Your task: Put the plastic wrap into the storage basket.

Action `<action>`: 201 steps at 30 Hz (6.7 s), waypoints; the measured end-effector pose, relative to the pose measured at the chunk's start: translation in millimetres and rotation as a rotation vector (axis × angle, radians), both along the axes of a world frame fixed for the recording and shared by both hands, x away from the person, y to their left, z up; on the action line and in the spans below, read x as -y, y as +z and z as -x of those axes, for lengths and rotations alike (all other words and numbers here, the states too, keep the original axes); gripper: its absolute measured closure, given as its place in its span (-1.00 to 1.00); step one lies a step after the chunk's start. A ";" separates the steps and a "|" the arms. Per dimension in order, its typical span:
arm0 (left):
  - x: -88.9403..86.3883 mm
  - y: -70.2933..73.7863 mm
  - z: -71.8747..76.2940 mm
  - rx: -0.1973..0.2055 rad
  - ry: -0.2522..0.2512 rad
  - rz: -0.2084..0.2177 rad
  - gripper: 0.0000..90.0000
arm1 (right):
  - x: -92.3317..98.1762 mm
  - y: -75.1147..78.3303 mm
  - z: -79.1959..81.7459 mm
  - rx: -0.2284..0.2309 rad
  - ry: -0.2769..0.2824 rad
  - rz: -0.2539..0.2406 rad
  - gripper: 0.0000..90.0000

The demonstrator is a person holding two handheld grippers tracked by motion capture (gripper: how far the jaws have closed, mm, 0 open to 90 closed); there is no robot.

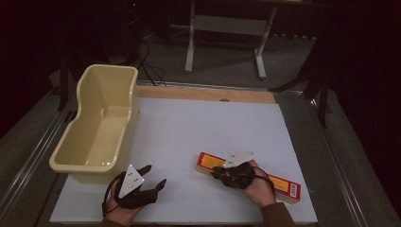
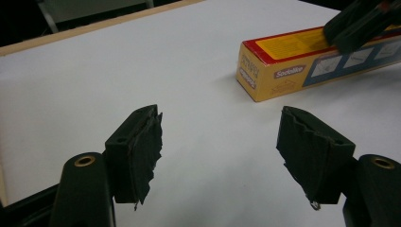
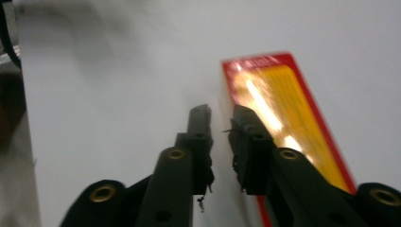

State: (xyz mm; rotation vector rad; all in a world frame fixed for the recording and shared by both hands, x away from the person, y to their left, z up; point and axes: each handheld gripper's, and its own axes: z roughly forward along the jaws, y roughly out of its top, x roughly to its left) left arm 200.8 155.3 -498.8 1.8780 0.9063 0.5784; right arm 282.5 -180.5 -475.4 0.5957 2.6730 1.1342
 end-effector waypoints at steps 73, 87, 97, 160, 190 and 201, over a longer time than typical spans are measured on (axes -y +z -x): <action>0.3 -0.8 -1.2 -0.006 0.010 0.000 -0.32 | 15.3 -13.1 -53.0 -0.455 -0.076 0.666 -0.10; -0.3 -0.7 -1.5 -0.007 0.013 -0.001 -0.32 | 17.1 -5.2 -53.1 -0.610 -0.142 0.512 -0.10; -0.2 -0.9 -1.5 -0.009 0.014 0.001 -0.32 | 12.4 3.6 -56.7 -0.668 -0.183 0.371 -0.09; 1.7 -1.2 -1.8 -0.011 0.017 -0.007 -0.42 | -61.8 93.7 -94.3 -0.744 -0.206 -0.255 -0.08; 2.1 -0.5 -2.2 -0.005 0.015 0.002 -0.45 | -110.8 116.2 -138.0 -0.788 -0.263 -0.357 -0.08; 5.3 -1.1 -2.3 -0.006 0.006 0.001 -0.45 | -111.7 121.8 -151.4 -0.811 -0.338 -0.487 -0.08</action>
